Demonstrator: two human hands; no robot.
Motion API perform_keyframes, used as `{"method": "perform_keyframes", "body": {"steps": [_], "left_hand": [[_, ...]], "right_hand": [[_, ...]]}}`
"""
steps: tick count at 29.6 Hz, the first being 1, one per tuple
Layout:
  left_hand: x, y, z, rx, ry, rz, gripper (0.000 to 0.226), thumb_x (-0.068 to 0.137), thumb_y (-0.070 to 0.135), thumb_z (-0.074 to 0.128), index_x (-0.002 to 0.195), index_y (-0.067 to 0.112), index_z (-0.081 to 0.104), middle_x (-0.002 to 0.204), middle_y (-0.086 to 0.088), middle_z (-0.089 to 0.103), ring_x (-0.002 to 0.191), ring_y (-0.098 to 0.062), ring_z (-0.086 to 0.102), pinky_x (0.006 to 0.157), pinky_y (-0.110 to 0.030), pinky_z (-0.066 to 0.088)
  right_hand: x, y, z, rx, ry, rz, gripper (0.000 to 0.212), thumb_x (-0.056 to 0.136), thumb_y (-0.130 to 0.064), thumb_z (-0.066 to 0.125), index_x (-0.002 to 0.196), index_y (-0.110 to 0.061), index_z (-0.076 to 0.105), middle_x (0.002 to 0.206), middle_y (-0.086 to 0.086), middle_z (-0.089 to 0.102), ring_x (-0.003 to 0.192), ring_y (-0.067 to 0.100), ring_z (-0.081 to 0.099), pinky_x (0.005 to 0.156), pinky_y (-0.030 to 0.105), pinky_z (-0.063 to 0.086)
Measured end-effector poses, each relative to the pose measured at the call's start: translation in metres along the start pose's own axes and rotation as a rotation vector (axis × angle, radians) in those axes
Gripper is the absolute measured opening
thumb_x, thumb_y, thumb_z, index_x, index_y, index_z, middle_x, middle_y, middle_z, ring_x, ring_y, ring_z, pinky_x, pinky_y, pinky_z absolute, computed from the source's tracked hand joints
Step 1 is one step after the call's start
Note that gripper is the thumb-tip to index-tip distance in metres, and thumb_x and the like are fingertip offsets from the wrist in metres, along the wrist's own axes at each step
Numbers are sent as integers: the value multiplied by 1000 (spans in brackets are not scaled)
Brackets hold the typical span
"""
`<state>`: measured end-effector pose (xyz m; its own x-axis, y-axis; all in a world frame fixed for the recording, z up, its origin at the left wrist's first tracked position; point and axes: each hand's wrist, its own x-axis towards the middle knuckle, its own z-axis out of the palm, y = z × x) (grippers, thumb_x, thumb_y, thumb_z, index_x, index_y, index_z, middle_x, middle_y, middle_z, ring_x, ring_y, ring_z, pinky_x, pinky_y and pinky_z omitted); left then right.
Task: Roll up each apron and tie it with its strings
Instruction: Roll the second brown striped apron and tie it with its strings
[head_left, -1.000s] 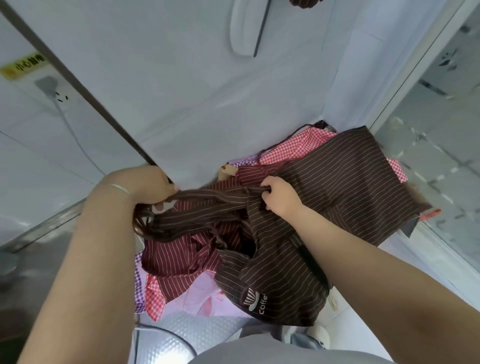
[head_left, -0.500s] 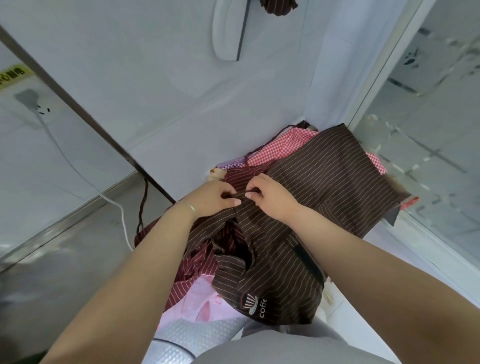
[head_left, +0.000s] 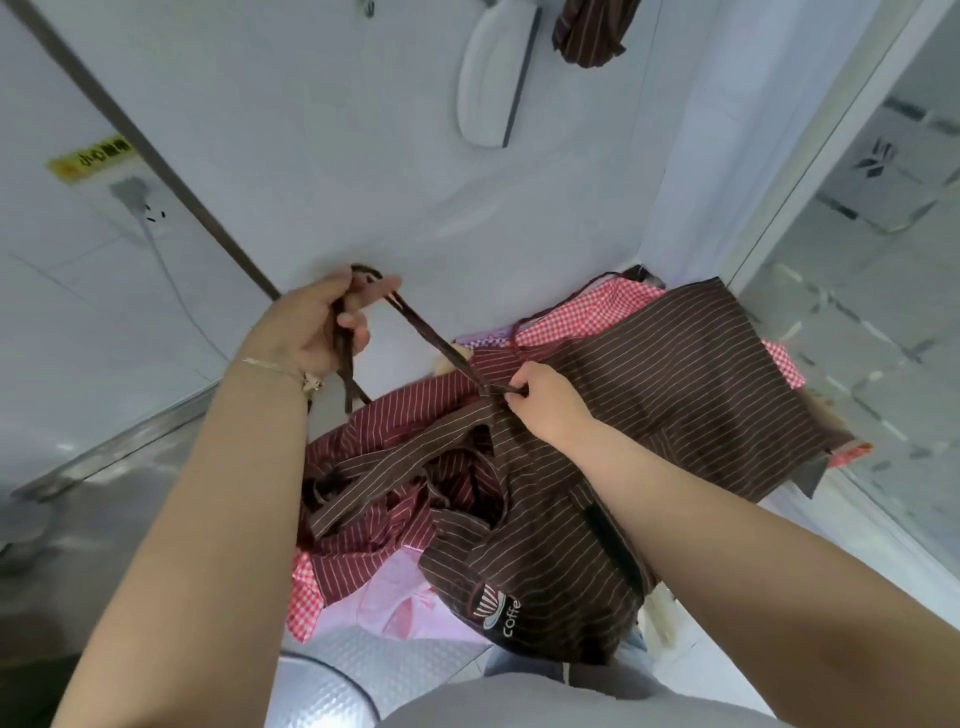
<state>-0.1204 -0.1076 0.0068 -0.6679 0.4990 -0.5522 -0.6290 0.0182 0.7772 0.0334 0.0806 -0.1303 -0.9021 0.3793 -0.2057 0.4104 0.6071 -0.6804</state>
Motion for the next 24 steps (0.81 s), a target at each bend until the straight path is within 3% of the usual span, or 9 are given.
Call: {"method": "perform_keyframes", "body": {"steps": [2,4,6,9,12,14,18,21,24], "left_hand": [[3,1,17,-180,-80,81,41,102,32,40,79,12,67,111,-8,69,69,-7,63,60,-22,57],[7,-2,39,-53,-143,128,49,99,50,35,106,13,65,120,-6,59,104,-17,65,90,-31,55],[13,-10,59,215,-159,120,70,93,63,28,133,8,49,129,-4,55,119,-17,57,103,-33,46],[19,-44,71,1001,19,212,64,96,61,31,93,11,69,94,-1,71,88,-15,68,82,-30,51],[30,-91,44,1592,221,172,66,90,73,28,60,18,49,62,1,53,59,-18,54,58,-30,40],[28,-121,26,1558,-5,16,60,86,75,35,68,22,55,66,4,54,62,-14,53,60,-30,42],[10,-148,15,944,-299,-104,31,85,42,69,99,15,64,94,2,73,93,-12,69,95,-32,48],[11,-162,6,909,-433,-156,54,80,27,77,118,-2,52,96,-1,74,99,-13,69,104,-36,43],[12,-179,-4,1024,-501,-228,57,80,26,78,128,13,49,106,3,72,105,-10,65,106,-35,42]], "right_hand": [[0,1,5,17,-10,49,12,94,-18,58,102,-10,60,102,5,62,91,21,59,83,32,50],[1,4,12,40,-39,80,13,94,-19,58,103,-10,60,101,5,63,93,22,61,84,34,51],[0,6,17,52,-76,85,16,95,-21,57,108,-12,61,106,4,64,96,22,61,84,30,49],[0,10,25,58,-100,69,22,95,-23,56,114,-13,62,114,4,61,101,22,60,85,27,45],[-1,12,28,92,-49,32,16,96,-21,56,108,-14,62,113,4,59,97,18,57,86,25,42],[-4,13,27,127,22,-7,10,95,-19,56,103,-14,61,107,1,56,92,13,53,86,25,43],[-8,10,18,205,124,-71,8,96,-14,55,102,-14,59,100,-4,54,89,10,54,84,23,44],[-7,11,11,246,209,-45,9,96,-14,55,103,-12,60,100,-3,58,91,10,54,84,20,41],[-1,11,3,339,292,32,10,95,-14,55,102,-12,62,102,0,62,94,11,55,87,21,42]]}}
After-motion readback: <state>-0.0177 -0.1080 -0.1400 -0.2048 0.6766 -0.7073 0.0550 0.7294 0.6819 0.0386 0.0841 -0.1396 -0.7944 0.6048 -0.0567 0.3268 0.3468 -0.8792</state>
